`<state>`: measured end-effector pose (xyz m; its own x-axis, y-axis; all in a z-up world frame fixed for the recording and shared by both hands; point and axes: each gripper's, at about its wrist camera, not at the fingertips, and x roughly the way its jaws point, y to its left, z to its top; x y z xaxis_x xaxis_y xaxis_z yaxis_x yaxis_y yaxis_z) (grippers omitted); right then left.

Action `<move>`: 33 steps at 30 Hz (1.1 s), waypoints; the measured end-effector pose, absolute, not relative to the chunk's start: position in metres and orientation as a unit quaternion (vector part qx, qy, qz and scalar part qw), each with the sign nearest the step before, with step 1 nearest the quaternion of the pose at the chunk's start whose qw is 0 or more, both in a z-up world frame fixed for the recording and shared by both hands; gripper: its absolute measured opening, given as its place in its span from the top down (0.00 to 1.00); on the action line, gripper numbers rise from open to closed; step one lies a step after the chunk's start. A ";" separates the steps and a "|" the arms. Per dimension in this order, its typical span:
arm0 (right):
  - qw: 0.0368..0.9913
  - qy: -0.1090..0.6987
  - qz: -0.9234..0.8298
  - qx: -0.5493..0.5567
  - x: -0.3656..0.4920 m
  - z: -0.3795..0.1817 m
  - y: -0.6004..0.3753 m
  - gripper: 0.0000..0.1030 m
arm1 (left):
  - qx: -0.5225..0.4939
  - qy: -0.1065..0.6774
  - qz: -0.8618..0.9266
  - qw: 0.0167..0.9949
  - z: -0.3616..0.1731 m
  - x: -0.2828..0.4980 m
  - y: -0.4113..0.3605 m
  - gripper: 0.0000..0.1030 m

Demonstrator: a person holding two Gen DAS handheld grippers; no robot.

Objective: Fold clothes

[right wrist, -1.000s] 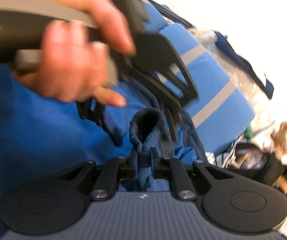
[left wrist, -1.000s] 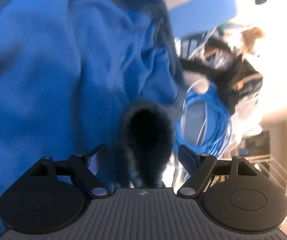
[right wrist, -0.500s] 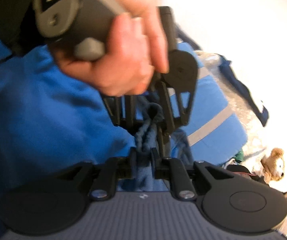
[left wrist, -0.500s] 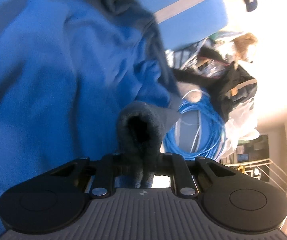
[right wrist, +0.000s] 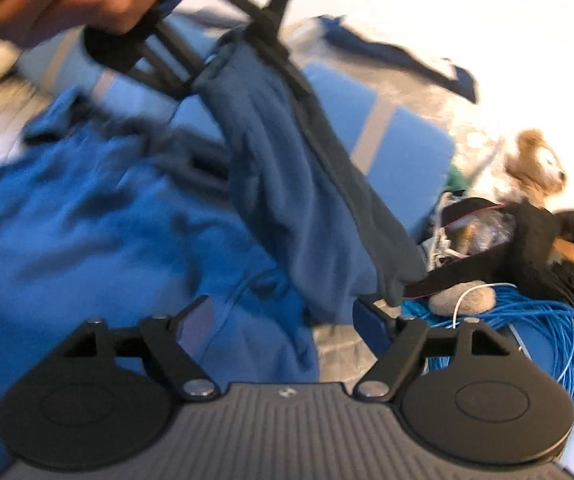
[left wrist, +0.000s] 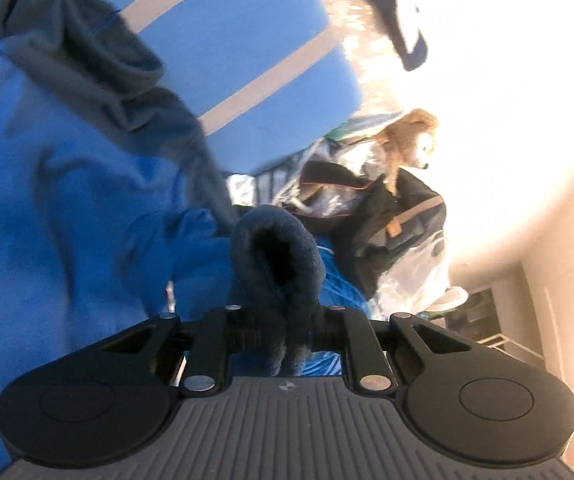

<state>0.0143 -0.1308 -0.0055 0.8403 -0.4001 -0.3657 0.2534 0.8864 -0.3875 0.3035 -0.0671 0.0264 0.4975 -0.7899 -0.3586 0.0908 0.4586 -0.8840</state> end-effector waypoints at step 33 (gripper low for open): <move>0.912 0.091 -0.139 -0.374 0.023 0.024 -0.100 0.87 | -0.370 0.379 -0.291 0.797 0.048 0.292 -0.082 0.37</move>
